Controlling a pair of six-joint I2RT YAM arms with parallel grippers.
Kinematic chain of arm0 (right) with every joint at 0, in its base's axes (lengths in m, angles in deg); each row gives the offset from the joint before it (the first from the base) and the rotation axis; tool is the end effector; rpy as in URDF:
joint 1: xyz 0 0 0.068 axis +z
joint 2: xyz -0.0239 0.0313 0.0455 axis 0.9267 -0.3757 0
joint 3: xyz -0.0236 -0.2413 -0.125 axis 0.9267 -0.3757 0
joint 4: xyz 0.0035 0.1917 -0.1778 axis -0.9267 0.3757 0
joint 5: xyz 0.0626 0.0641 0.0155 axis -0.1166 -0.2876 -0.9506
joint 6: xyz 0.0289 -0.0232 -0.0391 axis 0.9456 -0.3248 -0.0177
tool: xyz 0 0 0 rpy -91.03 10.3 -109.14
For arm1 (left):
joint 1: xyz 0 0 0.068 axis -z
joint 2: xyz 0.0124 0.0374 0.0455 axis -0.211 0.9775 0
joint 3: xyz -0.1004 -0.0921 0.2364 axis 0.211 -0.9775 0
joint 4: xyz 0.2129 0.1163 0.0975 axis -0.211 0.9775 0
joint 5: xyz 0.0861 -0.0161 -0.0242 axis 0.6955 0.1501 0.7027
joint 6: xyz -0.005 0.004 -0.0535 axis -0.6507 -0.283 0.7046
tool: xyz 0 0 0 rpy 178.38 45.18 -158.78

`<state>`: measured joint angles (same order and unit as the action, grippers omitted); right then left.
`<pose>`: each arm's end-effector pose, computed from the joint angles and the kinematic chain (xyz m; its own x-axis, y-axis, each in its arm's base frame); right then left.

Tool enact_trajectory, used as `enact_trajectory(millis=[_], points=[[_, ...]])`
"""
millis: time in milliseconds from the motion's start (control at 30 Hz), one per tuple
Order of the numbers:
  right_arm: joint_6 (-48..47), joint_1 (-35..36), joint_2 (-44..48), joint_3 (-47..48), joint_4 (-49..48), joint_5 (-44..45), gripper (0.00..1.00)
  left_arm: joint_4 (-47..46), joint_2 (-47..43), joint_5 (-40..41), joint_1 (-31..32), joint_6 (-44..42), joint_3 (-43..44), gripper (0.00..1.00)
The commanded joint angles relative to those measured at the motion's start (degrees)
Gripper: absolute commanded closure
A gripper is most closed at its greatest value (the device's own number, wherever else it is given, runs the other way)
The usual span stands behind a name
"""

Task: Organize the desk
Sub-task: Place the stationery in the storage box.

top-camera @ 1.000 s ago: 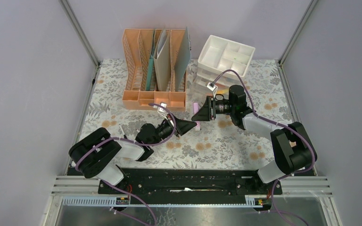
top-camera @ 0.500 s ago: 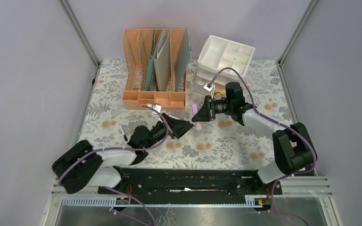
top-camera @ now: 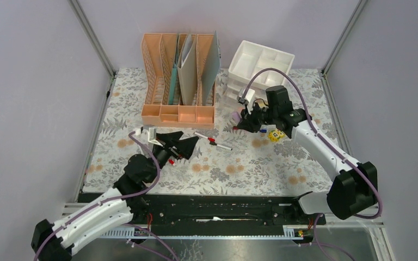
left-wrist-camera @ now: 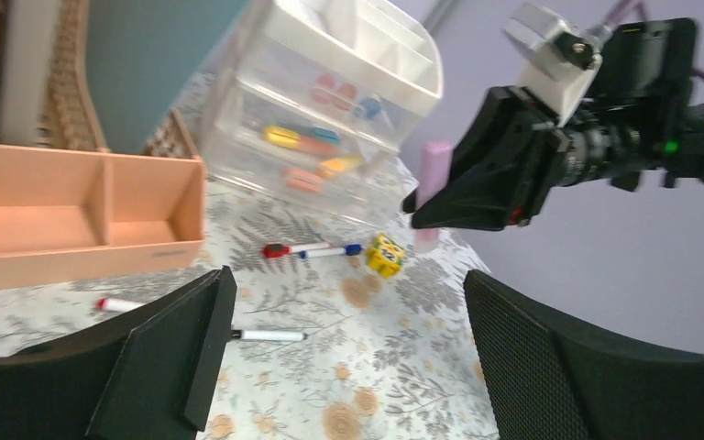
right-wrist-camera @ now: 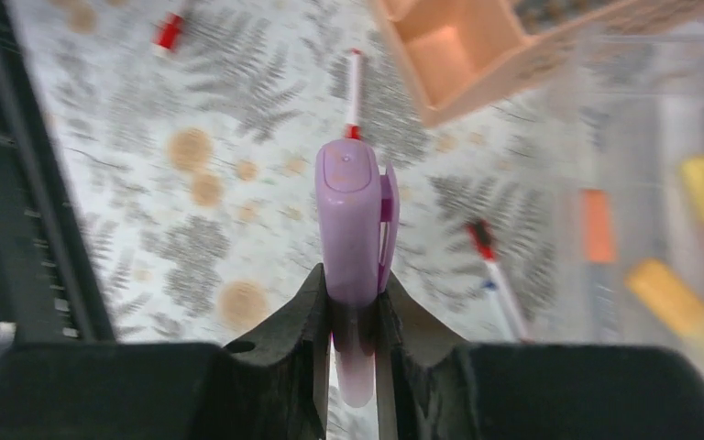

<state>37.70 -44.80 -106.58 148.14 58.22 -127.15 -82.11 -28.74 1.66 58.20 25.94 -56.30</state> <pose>0.2682 0.1396 0.3001 -0.1587 -0.4037 -0.9010 -0.9338 0.3577 0.0042 0.1169 -0.1126 0.2604 -0.2244 -0.5273 -0.8195 0.5613 0.6175 -0.5510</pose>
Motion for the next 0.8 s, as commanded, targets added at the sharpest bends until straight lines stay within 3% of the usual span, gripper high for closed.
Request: enact_trajectory(millis=[0, 267, 333, 367, 567, 767], points=[[-12.2, -0.2, 0.7, 6.6, 6.9, 15.3, 1.00, 13.8, -5.8, 9.3, -0.1, -4.7, 0.2, 0.01], [-12.2, -0.2, -5.7, 15.4, 6.9, 15.3, 1.00, 17.6, -9.6, 12.6, -0.1, -5.5, 0.2, 0.01], [-18.1, -0.2, -7.9, 17.0, 9.2, 32.9, 0.96, 17.7, -9.7, 13.1, -0.1, -6.0, 0.4, 0.01], [-18.7, -0.2, -9.0, 17.7, 9.0, 35.1, 0.95, 17.9, -9.6, 13.2, -0.2, -6.3, 0.6, 0.01], [-19.2, -0.2, -14.6, 20.7, 6.5, 43.3, 0.91, 18.4, -8.8, 13.7, -0.1, -6.5, 0.9, 0.01], [-19.9, -0.2, -18.6, 21.6, 5.0, 46.6, 0.79, 17.4, -8.5, 13.9, -0.1, -5.7, 0.1, 0.01]])
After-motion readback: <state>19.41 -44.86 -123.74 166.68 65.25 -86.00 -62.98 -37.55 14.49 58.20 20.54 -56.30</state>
